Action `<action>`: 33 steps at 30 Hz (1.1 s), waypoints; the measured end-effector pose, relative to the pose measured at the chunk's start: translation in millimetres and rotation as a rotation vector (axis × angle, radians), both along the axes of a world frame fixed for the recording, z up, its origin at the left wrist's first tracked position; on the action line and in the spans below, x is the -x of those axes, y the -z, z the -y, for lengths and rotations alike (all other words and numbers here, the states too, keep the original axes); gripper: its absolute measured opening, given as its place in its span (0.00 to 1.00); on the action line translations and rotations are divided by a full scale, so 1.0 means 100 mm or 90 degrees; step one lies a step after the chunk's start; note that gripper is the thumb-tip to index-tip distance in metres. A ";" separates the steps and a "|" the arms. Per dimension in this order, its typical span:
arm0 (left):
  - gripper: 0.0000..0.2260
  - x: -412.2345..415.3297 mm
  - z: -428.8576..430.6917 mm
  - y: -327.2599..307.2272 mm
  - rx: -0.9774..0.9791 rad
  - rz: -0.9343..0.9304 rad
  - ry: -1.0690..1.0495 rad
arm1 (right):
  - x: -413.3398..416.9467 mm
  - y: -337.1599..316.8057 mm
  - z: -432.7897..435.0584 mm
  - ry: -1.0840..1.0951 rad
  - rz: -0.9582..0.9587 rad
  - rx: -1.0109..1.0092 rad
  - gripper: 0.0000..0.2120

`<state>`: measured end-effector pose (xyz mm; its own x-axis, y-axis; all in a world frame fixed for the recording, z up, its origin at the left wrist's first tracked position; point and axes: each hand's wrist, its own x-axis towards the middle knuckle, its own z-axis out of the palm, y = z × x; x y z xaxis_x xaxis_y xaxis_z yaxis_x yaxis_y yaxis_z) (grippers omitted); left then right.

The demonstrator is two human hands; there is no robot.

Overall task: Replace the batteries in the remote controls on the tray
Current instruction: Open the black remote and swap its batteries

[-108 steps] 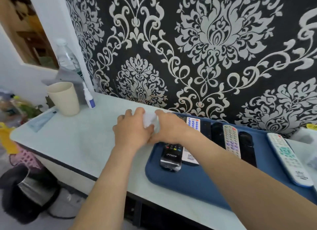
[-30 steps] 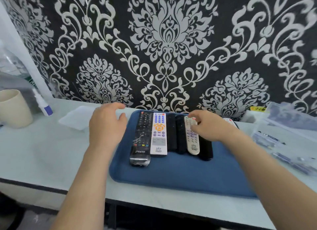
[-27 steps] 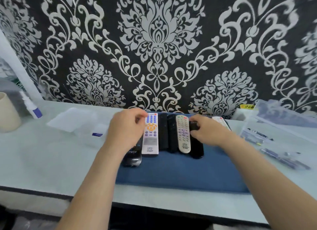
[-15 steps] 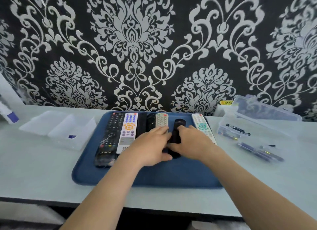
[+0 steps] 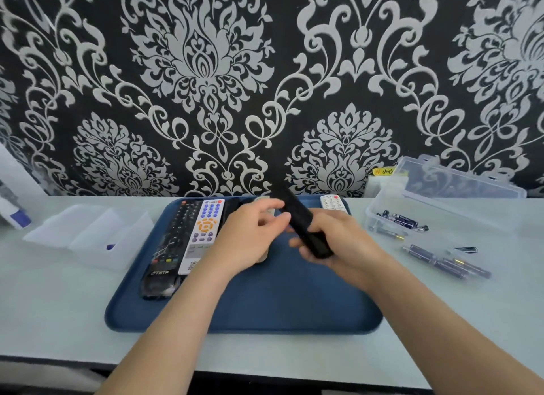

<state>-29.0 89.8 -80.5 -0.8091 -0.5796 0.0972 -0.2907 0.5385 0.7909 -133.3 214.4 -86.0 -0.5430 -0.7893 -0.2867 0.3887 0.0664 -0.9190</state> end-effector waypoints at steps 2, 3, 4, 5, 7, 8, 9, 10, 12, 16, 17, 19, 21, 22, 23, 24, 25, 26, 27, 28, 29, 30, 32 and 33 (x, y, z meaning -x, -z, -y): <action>0.16 0.00 -0.09 -0.03 -0.116 -0.075 -0.007 | -0.03 -0.02 -0.03 -0.049 0.065 0.069 0.12; 0.17 0.00 -0.14 -0.03 -0.161 -0.123 -0.009 | -0.04 -0.02 -0.03 -0.068 0.083 0.086 0.12; 0.18 0.00 -0.19 -0.04 -0.205 -0.171 -0.013 | -0.06 -0.03 -0.03 -0.077 0.093 0.094 0.12; 0.20 0.00 -0.22 -0.04 -0.245 -0.210 -0.017 | -0.08 -0.04 -0.02 -0.079 0.098 0.098 0.13; 0.23 0.02 -0.28 -0.05 -0.311 -0.247 -0.022 | -0.11 -0.06 -0.01 -0.065 0.065 0.092 0.15; 0.23 0.03 -0.29 -0.05 -0.327 -0.251 -0.024 | -0.12 -0.06 -0.01 -0.055 0.034 0.087 0.16; 0.22 0.04 -0.30 -0.05 -0.333 -0.251 -0.018 | -0.12 -0.05 -0.01 -0.042 0.008 0.083 0.16; 0.21 0.05 -0.31 -0.05 -0.333 -0.245 -0.006 | -0.12 -0.05 -0.01 -0.025 -0.007 0.086 0.16; 0.17 0.08 -0.33 -0.03 -0.326 -0.221 0.025 | -0.12 -0.04 0.00 0.010 -0.007 0.107 0.15; 0.16 0.17 -0.44 0.00 -0.356 -0.247 0.015 | -0.09 -0.03 -0.03 0.026 0.001 0.150 0.12; 0.15 0.18 -0.46 -0.01 -0.387 -0.263 0.008 | -0.09 -0.03 -0.03 0.020 0.000 0.162 0.12; 0.16 0.19 -0.46 -0.01 -0.433 -0.282 0.003 | -0.10 -0.04 -0.04 0.008 -0.009 0.178 0.12; 0.19 0.18 -0.42 0.01 -0.456 -0.290 0.005 | -0.11 -0.05 -0.04 0.003 -0.025 0.187 0.11; 0.20 0.17 -0.41 0.00 -0.465 -0.290 0.006 | -0.11 -0.05 -0.05 0.001 -0.036 0.192 0.11; 0.20 0.17 -0.40 0.00 -0.474 -0.290 0.009 | -0.12 -0.05 -0.05 -0.002 -0.045 0.195 0.11; 0.19 0.17 -0.40 0.00 -0.485 -0.290 0.012 | -0.12 -0.05 -0.06 -0.004 -0.050 0.198 0.11; 0.19 0.16 -0.40 -0.01 -0.496 -0.288 0.014 | -0.12 -0.05 -0.07 -0.005 -0.051 0.200 0.11; 0.19 0.16 -0.40 -0.01 -0.506 -0.286 0.015 | -0.12 -0.05 -0.07 -0.006 -0.048 0.202 0.11; 0.19 0.16 -0.39 -0.01 -0.513 -0.286 0.015 | -0.11 -0.05 -0.08 -0.006 -0.045 0.202 0.11; 0.19 0.16 -0.39 -0.01 -0.517 -0.286 0.014 | -0.11 -0.05 -0.08 -0.005 -0.045 0.201 0.11; 0.18 0.16 -0.40 -0.01 -0.520 -0.287 0.012 | -0.12 -0.05 -0.08 -0.004 -0.049 0.200 0.11; 0.17 0.16 -0.40 -0.02 -0.524 -0.290 0.008 | -0.12 -0.05 -0.07 -0.003 -0.053 0.201 0.11; 0.13 0.16 -0.43 -0.05 -0.541 -0.300 -0.015 | -0.15 -0.05 -0.05 -0.003 -0.056 0.205 0.11; 0.11 0.15 -0.44 -0.07 -0.543 -0.299 -0.032 | -0.17 -0.05 -0.04 -0.006 -0.053 0.203 0.12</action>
